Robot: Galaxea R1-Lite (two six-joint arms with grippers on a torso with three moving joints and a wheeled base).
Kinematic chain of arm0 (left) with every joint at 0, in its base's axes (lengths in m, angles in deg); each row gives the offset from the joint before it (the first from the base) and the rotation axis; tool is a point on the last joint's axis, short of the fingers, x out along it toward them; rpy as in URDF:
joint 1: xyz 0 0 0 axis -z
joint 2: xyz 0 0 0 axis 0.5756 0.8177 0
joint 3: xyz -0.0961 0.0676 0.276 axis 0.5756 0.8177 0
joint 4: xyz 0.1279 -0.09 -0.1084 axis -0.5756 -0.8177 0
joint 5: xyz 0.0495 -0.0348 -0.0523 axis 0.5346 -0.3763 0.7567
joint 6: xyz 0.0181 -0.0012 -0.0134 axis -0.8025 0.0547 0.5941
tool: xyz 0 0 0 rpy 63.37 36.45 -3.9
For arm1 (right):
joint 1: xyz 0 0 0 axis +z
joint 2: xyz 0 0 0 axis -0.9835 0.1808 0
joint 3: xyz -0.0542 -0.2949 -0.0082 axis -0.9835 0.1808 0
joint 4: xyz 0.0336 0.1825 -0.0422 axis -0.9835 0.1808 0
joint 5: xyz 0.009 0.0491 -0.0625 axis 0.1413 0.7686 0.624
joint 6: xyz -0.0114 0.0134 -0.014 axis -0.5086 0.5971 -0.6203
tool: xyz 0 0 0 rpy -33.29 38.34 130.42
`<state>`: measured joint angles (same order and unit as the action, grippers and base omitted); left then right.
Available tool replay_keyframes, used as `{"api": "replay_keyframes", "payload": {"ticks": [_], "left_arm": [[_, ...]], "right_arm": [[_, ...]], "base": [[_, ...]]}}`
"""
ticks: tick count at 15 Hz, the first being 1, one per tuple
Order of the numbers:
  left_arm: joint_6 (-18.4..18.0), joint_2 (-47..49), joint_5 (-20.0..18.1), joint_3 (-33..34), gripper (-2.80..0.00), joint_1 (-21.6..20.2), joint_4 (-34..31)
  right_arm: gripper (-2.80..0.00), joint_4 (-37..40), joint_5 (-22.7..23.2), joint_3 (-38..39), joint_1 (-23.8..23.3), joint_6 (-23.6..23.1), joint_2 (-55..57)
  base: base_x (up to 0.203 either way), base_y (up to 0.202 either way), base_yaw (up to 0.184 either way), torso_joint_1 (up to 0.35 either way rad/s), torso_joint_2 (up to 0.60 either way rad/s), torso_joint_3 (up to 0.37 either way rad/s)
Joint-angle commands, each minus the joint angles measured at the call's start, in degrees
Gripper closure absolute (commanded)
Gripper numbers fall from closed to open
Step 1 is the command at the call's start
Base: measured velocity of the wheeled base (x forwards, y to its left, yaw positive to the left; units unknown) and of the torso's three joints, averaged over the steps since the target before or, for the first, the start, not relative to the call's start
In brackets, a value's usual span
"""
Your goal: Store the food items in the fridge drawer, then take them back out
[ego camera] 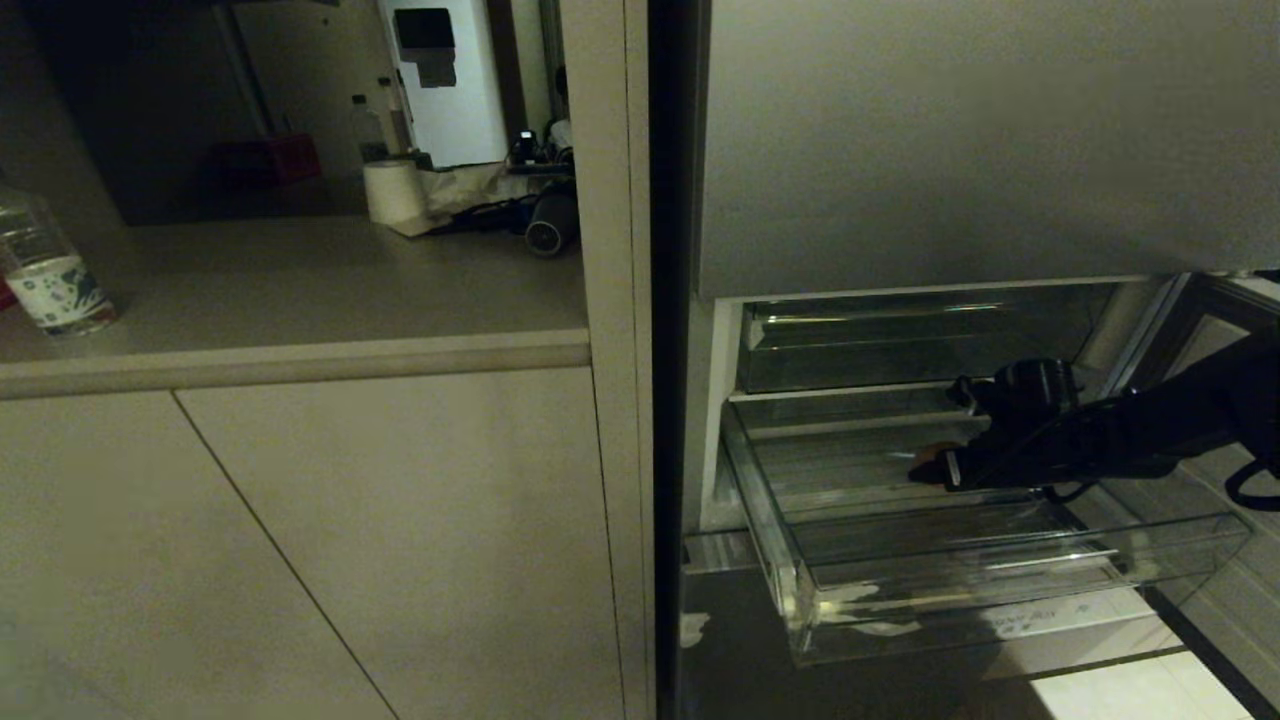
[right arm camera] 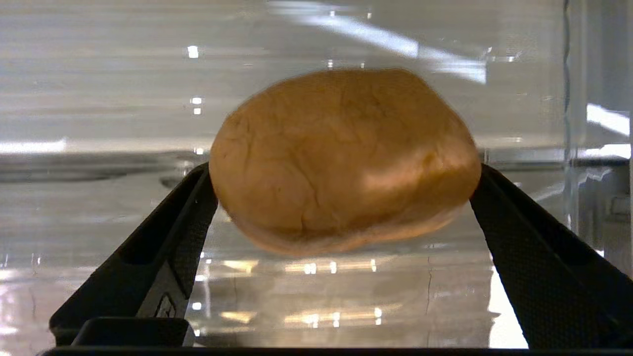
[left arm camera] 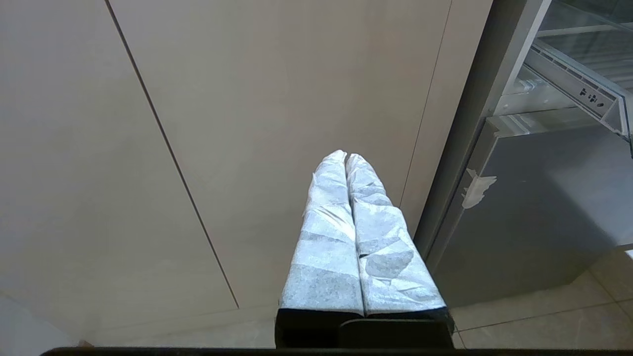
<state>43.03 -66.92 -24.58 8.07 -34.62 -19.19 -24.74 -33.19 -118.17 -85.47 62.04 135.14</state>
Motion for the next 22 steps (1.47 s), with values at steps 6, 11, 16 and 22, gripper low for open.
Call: {"api": "replay_keyframes", "payload": {"ticks": [6, 11, 16, 22], "left_arm": [[0.0, 0.0, 0.0, 0.0, 0.00, 0.0, 0.0], [0.0, 0.0, 0.0, 0.0, 0.00, 0.0, 0.0], [0.0, 0.0, 0.0, 0.0, 0.00, 0.0, 0.0], [0.0, 0.0, 0.0, 0.0, 0.00, 0.0, 0.0]], "right_arm": [[0.00, -0.1, 0.0, -0.6, 0.3, -0.1, 0.7], [0.00, 1.0, -0.2, 1.1, 0.3, 0.0, -4.2], [0.00, 2.1, -0.2, 12.1, 0.2, 0.3, -15.7], [0.00, 1.9, -0.1, 22.5, -0.6, 1.1, -33.9]], "base": [[0.000, 0.000, 0.000, 0.000, 0.00, 0.000], [0.000, 0.000, 0.000, 0.000, 0.00, 0.000], [0.000, 0.000, 0.000, 0.000, 0.00, 0.000], [0.000, 0.000, 0.000, 0.000, 0.00, 0.000]]}}
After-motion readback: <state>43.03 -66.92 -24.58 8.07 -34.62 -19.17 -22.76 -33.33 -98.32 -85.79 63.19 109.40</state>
